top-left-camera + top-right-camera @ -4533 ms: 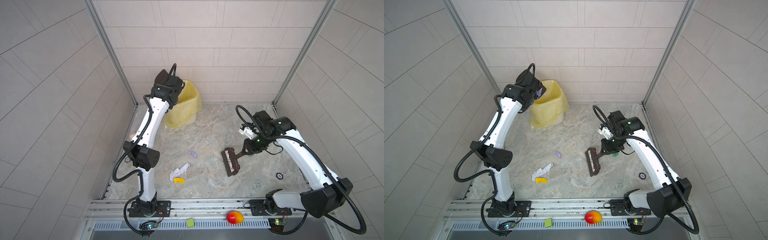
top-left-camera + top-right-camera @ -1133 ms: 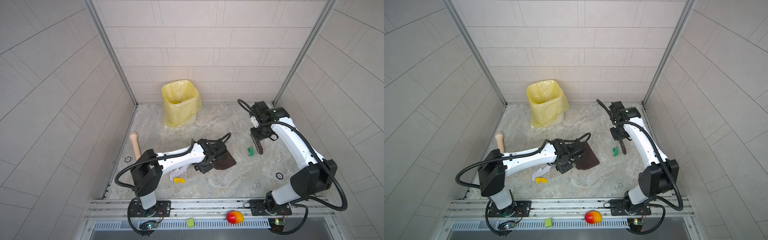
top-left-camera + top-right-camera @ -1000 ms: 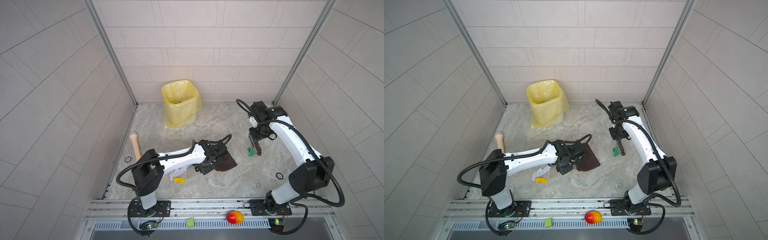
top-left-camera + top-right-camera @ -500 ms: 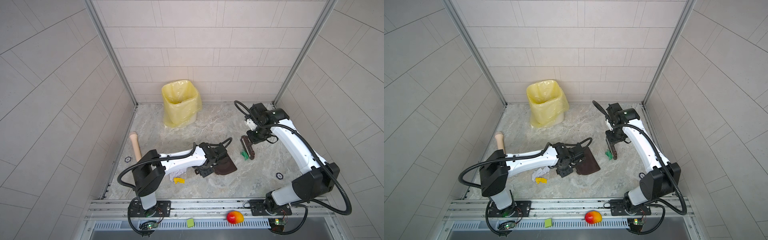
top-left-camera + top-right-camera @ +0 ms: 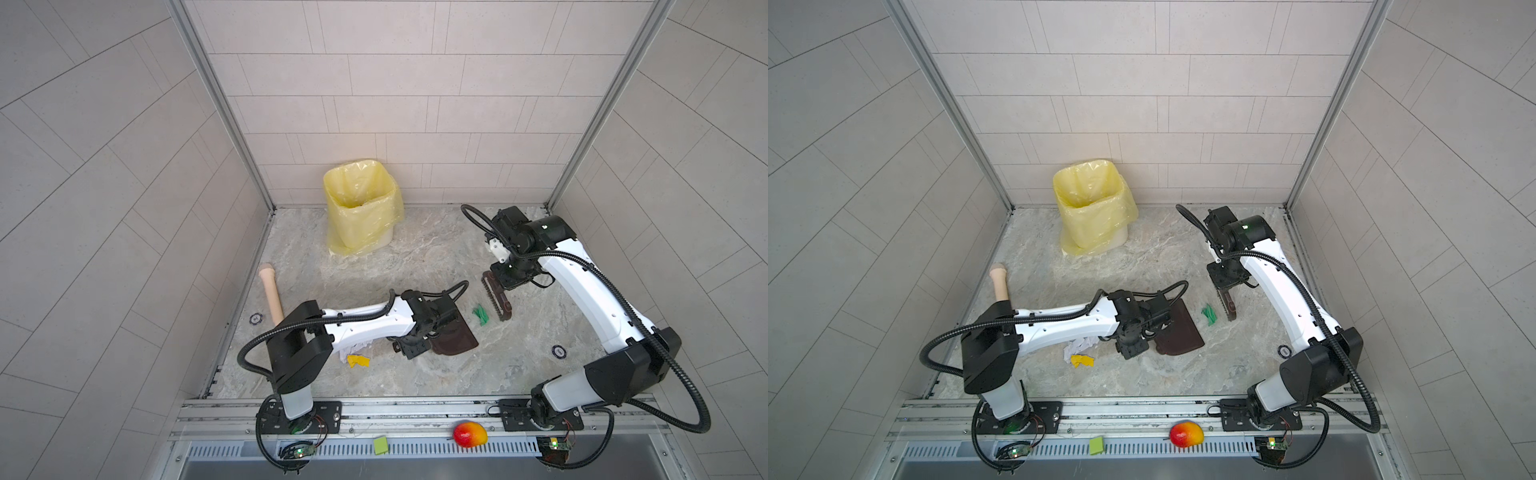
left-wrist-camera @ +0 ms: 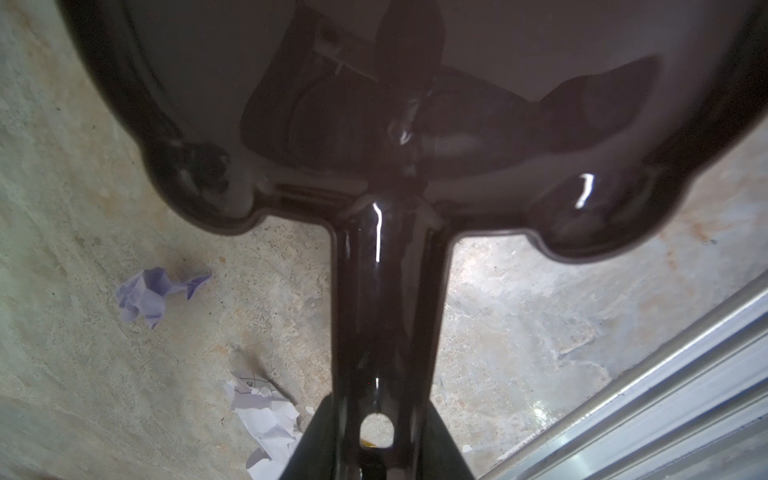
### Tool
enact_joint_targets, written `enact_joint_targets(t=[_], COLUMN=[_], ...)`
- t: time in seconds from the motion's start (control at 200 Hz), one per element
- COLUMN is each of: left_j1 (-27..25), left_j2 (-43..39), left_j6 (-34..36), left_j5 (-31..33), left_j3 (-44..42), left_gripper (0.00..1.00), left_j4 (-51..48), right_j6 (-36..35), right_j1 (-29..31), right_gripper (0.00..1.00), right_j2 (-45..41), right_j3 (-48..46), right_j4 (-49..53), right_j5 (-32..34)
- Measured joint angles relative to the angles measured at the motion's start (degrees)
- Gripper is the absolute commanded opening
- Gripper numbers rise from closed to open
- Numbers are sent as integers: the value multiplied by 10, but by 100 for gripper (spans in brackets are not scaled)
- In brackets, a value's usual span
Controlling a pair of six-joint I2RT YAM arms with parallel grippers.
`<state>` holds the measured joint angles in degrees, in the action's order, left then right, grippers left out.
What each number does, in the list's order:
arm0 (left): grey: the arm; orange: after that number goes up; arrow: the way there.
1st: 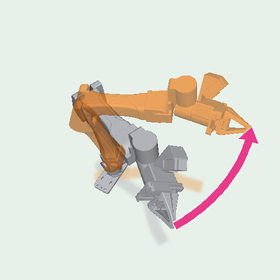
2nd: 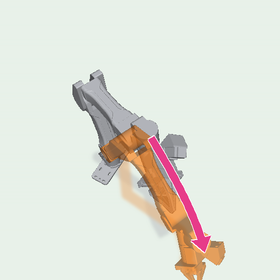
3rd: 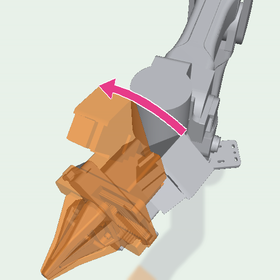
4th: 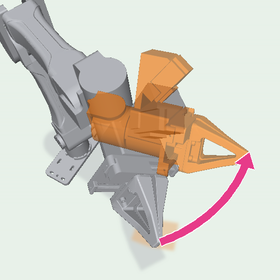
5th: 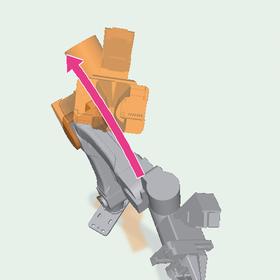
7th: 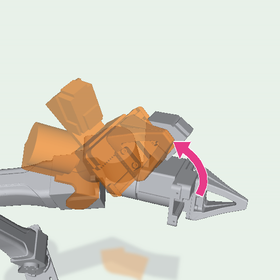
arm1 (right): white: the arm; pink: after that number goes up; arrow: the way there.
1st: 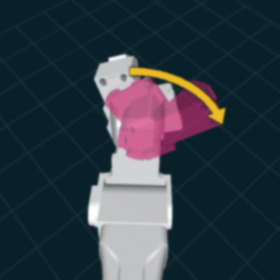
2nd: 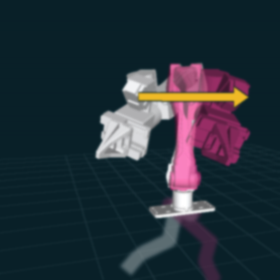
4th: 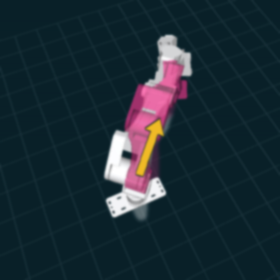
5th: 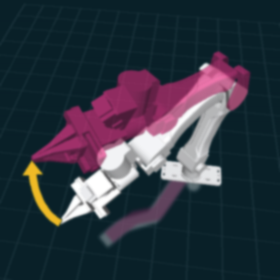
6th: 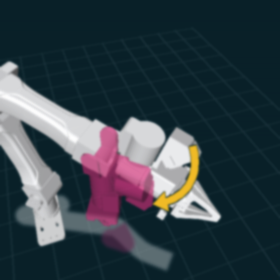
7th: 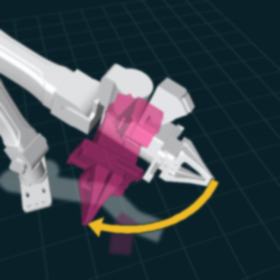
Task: Sweep away the paper scraps from the table
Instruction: 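Sweep the green scrap into the dustpan with the right gripper's brush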
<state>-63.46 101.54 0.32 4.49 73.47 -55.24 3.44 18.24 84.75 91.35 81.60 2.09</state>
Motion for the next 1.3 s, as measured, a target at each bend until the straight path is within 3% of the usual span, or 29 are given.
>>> enact_joint_targets(t=[0.25,0.861,1.301], left_j1=[0,0,0], left_j2=[28,59,60], left_j6=[8,12,13], left_j5=[-2,-6,-7], left_j3=[6,43,46], left_gripper=[0,0,0], left_j4=[6,5,2], right_j6=[0,3,22], right_j1=[0,37,93], right_gripper=[0,0,0], right_j2=[33,46,1], right_j3=[12,4,-6], right_j4=[21,24,27], right_j5=[51,2,-117])
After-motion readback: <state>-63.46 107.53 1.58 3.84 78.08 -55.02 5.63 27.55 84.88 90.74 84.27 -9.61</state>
